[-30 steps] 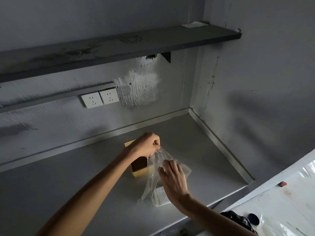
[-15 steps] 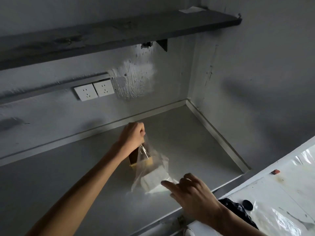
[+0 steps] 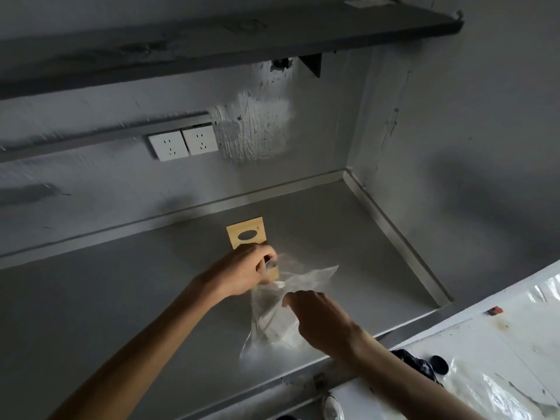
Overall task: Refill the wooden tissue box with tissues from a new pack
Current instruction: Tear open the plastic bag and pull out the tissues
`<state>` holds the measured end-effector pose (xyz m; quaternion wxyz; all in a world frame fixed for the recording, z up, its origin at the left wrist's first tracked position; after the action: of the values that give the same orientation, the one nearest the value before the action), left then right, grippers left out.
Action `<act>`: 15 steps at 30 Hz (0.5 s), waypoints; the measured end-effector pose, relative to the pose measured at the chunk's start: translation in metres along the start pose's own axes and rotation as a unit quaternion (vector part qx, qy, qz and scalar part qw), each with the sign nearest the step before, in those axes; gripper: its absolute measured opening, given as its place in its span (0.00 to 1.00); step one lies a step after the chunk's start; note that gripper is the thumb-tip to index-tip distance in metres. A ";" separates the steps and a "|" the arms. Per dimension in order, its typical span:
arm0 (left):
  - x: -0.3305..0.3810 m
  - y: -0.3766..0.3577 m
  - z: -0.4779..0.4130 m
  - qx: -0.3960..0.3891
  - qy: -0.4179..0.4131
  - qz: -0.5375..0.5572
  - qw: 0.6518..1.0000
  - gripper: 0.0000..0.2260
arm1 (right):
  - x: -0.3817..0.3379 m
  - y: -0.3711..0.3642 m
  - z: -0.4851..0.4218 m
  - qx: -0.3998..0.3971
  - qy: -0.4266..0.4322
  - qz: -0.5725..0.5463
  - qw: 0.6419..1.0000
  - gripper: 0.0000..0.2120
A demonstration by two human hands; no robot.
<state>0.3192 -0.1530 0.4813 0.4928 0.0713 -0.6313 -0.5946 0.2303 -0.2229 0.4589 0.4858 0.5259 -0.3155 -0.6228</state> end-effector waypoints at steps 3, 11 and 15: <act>-0.001 0.001 0.004 0.023 -0.003 0.029 0.999 0.12 | -0.007 -0.021 -0.032 -0.073 0.011 0.027 0.997 0.14; -0.019 0.020 0.015 0.108 -0.001 0.095 0.990 0.16 | -0.018 -0.062 0.003 -0.383 0.075 -0.135 0.911 0.19; -0.026 0.014 0.019 0.108 0.015 0.113 0.988 0.17 | 0.006 -0.051 -0.007 -0.330 -0.020 -0.244 0.912 0.16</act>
<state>0.3258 -0.1184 0.4831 0.5561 0.0608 -0.6880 -0.4623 0.2234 -0.2104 0.4088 0.4583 0.3836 0.0362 -0.8009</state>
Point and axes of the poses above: each hand's wrist, its own z-axis away from the middle knuckle, its own y-axis out of the back of the hand, x = y × z, the point moved 10 cm from there along -z, towards the middle knuckle, and after that the axes turned 8 degrees about -y, right-handed, at the moved point
